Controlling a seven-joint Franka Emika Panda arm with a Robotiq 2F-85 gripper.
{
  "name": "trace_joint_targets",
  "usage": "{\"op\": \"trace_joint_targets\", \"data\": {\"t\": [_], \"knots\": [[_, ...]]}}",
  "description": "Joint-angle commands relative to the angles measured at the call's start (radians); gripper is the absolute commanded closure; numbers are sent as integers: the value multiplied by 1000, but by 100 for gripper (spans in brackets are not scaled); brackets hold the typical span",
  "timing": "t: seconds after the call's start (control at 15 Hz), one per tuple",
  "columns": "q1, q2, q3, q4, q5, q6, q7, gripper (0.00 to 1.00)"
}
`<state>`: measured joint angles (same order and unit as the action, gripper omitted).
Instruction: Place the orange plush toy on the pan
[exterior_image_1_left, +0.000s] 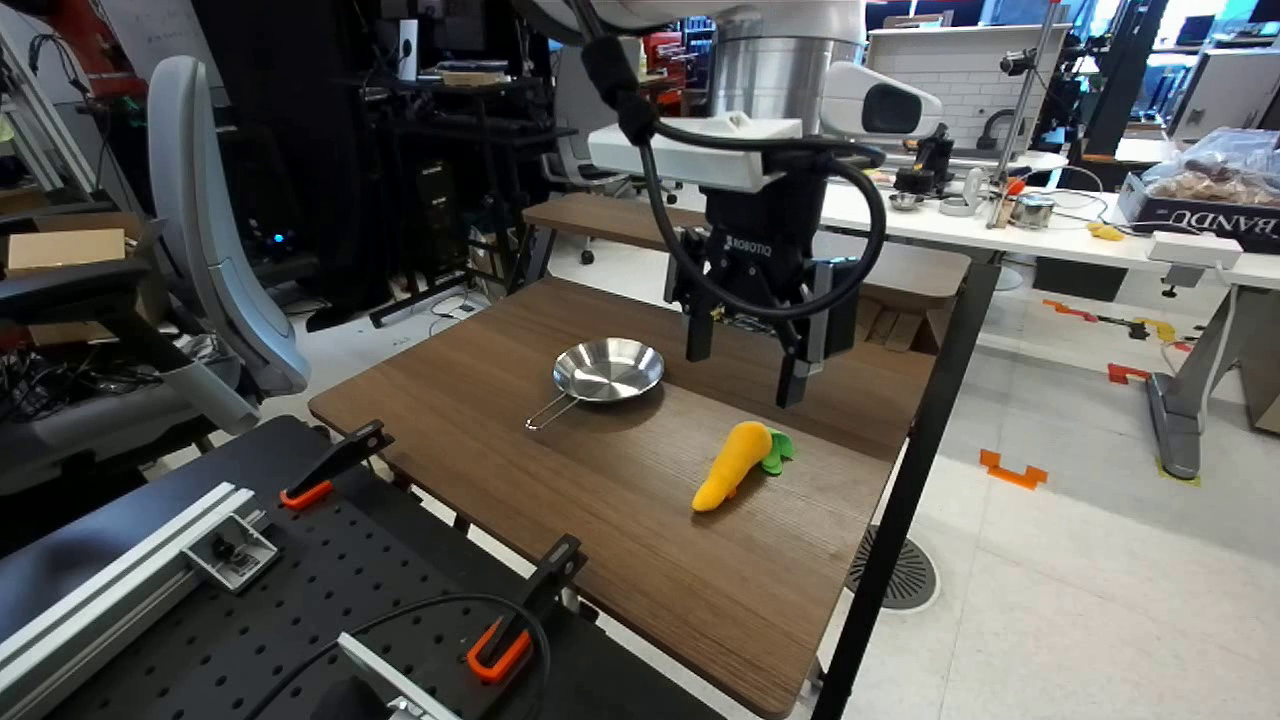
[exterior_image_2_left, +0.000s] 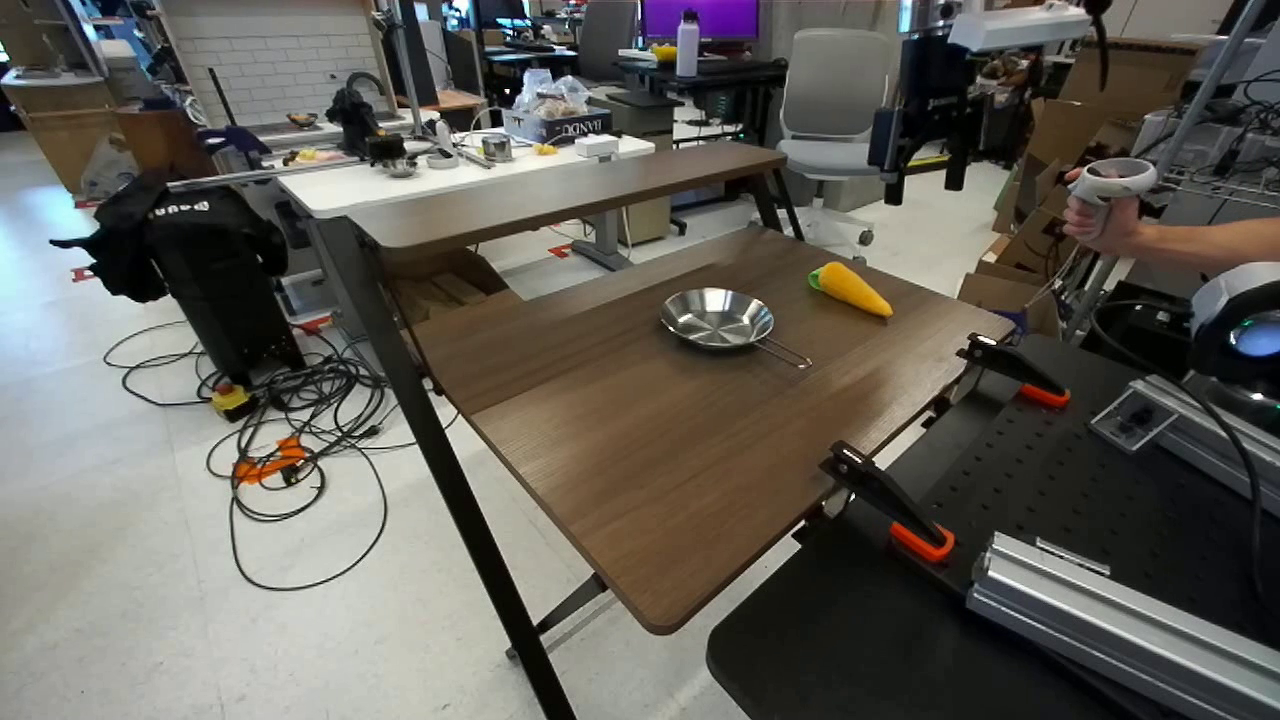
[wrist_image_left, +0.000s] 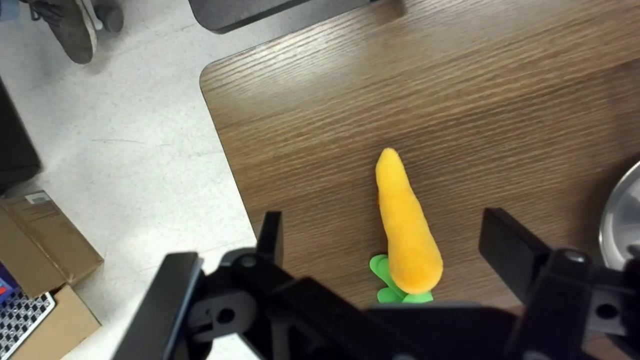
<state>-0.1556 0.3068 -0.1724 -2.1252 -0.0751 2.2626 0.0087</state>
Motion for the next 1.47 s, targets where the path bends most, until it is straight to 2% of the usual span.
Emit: {"op": "trace_joint_targets", "data": {"t": [0.0, 0.4, 0.87, 1.4], "knots": [[18, 91, 6, 80, -34, 34, 29, 0], [46, 191, 4, 122, -95, 140, 41, 0], [50, 249, 20, 106, -71, 304, 29, 0], [48, 295, 45, 95, -55, 374, 19, 0]]}}
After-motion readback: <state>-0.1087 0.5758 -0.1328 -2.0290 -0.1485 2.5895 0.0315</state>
